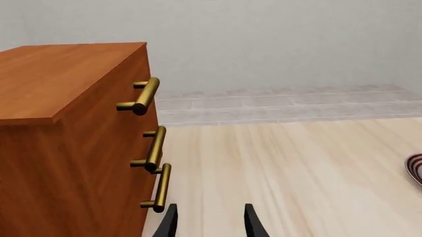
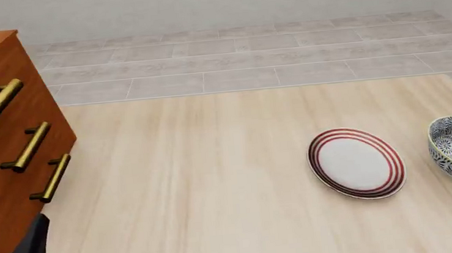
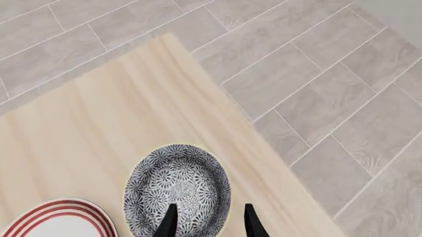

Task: Put the bowl on top of the cabinet.

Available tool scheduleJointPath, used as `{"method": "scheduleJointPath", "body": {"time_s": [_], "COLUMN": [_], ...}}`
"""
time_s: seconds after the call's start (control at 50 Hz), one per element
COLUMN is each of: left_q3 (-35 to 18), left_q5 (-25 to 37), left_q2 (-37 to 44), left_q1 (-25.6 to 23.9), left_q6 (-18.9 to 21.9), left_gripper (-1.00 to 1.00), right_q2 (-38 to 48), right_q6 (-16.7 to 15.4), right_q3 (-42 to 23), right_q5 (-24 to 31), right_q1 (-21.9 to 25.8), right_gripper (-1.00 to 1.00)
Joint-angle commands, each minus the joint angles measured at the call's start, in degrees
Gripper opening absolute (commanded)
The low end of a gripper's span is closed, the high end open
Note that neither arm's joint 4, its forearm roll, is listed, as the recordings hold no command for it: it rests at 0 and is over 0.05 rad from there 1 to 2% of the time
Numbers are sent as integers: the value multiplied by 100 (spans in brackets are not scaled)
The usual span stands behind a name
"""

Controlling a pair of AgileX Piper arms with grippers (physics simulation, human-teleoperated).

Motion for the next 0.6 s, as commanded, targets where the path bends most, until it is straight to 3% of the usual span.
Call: {"method": "scheduleJointPath", "body": {"time_s": [0.02, 0.26, 0.3, 0.6], "left_q3": [0, 0, 0, 1], "left_q5": [-4, 41, 52, 10], "left_q2": [11, -37, -48, 31], "left_q1": [2, 12, 19, 16], "left_q6": [5, 2, 18, 36], "left_gripper": [100, 100, 100, 100], "right_q2": [301, 625, 657, 989], "right_q6": [-34, -24, 143, 94], "right_q3": [-66, 42, 54, 153], "right_q5": [-73, -319, -322, -598], "right_q1": [-50, -166, -85, -218], "right_gripper": [100, 100, 100, 100]}}
